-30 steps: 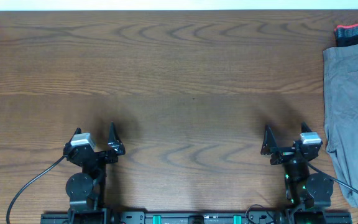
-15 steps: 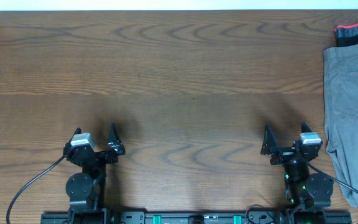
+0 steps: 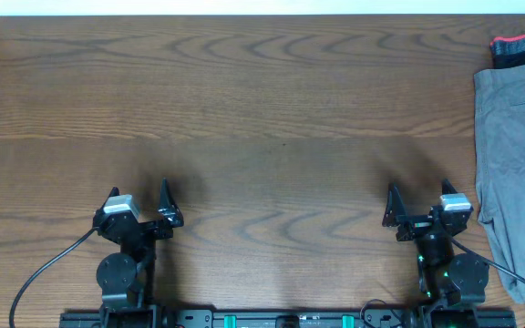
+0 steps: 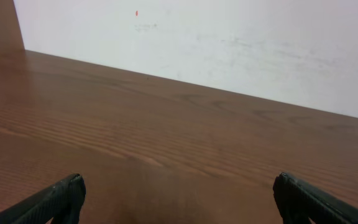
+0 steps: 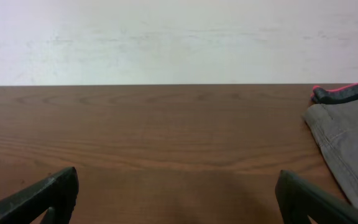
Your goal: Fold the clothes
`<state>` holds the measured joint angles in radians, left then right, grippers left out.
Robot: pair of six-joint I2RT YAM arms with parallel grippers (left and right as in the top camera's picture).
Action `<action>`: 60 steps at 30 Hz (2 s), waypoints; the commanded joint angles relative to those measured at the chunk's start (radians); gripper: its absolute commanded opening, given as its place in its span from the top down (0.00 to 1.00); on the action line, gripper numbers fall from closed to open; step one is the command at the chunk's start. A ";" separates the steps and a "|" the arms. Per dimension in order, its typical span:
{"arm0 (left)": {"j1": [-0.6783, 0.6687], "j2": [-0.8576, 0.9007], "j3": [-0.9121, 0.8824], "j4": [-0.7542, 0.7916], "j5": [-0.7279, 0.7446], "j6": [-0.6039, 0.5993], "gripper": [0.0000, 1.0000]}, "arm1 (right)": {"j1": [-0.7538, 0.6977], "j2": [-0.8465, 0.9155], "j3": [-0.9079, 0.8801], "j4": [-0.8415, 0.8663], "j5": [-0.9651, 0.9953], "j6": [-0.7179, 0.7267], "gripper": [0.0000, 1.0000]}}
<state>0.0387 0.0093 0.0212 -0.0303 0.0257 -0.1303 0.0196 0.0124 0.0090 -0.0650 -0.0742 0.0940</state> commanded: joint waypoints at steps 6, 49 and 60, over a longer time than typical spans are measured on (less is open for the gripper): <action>0.004 -0.005 -0.017 -0.040 -0.015 0.006 0.02 | -0.006 -0.006 -0.003 -0.003 0.006 -0.013 0.01; 0.004 -0.005 -0.017 -0.040 -0.016 0.006 0.02 | -0.006 0.441 0.449 0.273 0.090 -0.037 0.01; 0.004 -0.005 -0.017 -0.040 -0.016 0.006 0.02 | -0.132 1.287 1.123 -0.072 0.288 -0.111 0.01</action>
<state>0.0387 0.0093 0.0231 -0.0338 0.0254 -0.1299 -0.0570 1.1496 0.9920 -0.0799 0.1585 0.0193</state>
